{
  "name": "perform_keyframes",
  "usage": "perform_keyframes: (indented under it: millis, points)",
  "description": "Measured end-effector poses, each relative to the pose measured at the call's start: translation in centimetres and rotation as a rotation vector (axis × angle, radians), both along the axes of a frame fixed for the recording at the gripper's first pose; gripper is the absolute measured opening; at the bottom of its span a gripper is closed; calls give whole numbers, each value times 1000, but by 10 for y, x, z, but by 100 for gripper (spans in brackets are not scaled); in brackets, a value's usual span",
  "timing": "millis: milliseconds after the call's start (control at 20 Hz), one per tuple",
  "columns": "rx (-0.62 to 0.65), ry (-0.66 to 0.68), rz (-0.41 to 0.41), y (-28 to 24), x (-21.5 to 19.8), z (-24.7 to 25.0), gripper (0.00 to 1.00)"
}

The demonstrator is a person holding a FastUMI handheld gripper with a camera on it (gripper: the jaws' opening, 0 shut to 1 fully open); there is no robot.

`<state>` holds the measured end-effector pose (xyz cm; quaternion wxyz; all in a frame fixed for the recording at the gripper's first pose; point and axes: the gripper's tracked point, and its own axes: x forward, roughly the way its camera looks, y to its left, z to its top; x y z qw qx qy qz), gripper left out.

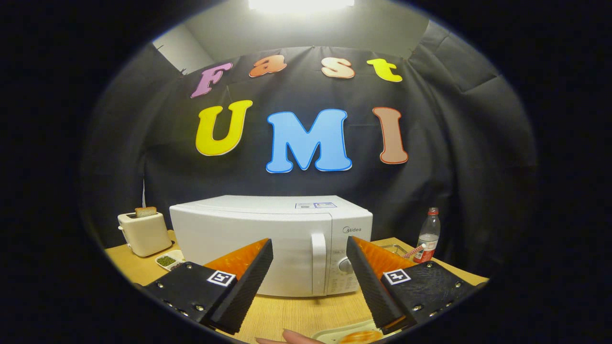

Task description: Open the microwave, put the food inside, and close the microwave door.

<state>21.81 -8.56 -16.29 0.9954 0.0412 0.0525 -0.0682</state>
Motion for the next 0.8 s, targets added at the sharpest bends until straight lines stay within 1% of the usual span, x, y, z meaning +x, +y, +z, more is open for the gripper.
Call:
perform_keyframes:
  millis: [150,350,450,550,700,750,800]
  points:
    - [7,56,-28,-15,20,-28,97]
    - [89,114,-24,-21,41,-57,97]
    - [104,141,-35,-26,49,-69,97]
    - [93,155,-34,-27,56,-77,97]
    - [105,165,-9,-26,63,-88,96]
    - [110,169,-5,-26,64,-92,86]
    - [114,163,11,-24,67,-90,80]
